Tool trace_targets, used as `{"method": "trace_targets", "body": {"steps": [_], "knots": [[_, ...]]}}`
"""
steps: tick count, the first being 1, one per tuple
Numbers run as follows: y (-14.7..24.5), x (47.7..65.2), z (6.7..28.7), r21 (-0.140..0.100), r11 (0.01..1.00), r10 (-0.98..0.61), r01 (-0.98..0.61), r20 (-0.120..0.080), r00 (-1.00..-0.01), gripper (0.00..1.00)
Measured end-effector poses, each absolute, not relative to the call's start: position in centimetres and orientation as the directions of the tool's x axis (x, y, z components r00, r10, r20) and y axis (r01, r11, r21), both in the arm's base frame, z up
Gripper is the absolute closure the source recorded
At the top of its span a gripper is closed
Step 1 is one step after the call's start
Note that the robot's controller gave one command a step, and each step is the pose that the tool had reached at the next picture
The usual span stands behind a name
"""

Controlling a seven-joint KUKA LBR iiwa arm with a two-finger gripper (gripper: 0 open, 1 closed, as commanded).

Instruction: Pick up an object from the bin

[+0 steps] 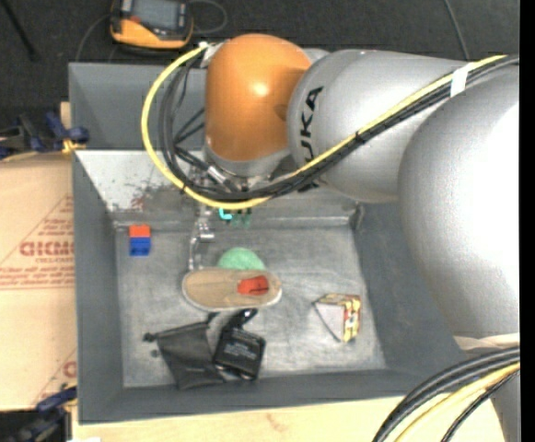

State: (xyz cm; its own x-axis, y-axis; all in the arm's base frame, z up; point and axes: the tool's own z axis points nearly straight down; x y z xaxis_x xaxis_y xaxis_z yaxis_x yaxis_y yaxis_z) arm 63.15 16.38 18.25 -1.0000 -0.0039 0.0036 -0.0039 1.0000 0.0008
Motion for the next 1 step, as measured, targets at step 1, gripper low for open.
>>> {"method": "trace_targets", "body": {"steps": [1], "knots": [[16.32, 63.35, 18.67, 0.002, 1.000, -0.001, -0.001, -0.004, -1.000, 0.00]]}}
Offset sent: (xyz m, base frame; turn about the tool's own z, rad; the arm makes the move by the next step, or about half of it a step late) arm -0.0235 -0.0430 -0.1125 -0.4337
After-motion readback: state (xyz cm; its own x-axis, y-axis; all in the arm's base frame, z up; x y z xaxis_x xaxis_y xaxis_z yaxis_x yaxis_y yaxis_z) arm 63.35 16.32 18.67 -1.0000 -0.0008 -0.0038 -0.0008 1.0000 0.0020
